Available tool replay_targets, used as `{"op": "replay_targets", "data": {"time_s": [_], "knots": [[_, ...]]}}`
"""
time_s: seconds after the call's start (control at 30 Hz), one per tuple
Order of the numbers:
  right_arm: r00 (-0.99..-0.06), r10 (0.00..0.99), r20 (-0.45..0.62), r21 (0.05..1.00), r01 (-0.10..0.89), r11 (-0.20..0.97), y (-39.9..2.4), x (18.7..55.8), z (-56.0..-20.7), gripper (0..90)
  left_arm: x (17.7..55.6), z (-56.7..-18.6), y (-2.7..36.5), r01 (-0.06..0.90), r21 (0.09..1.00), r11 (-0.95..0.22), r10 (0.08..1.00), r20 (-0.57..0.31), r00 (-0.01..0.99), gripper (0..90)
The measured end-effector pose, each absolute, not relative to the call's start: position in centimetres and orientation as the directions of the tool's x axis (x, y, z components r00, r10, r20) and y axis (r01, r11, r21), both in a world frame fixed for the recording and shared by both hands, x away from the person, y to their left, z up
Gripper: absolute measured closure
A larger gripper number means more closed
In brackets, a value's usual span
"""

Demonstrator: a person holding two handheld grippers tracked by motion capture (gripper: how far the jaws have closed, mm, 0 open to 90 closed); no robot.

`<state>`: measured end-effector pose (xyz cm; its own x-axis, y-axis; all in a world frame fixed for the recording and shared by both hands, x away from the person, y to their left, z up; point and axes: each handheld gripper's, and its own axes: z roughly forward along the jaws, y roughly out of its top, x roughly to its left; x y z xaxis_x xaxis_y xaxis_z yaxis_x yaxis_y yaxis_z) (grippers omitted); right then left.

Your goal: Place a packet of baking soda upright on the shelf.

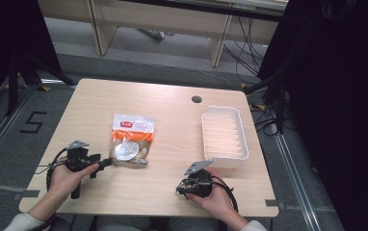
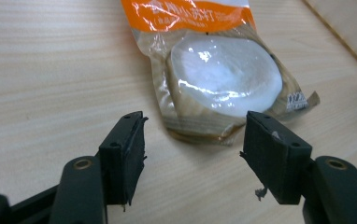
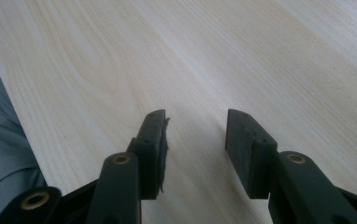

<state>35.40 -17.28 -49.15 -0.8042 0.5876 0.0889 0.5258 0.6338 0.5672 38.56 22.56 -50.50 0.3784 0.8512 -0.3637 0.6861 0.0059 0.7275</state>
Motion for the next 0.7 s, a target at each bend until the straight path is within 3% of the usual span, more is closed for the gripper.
{"op": "replay_targets", "data": {"time_s": [0.23, 0.7], "knots": [[-0.800, 0.593, 0.092, 0.574, 0.529, 0.625, -17.0, 35.3, -49.4, 58.5, 41.6, -50.1, 23.3, 0.672, 0.739, 0.059, 0.874, -0.364, 0.323, 36.1], [-0.804, 0.587, 0.094, 0.567, 0.528, 0.632, -17.0, 35.2, -49.1, 58.4, 47.3, -50.4, 22.4, 0.726, 0.685, 0.064, 0.862, -0.404, 0.305, 36.7]]}}
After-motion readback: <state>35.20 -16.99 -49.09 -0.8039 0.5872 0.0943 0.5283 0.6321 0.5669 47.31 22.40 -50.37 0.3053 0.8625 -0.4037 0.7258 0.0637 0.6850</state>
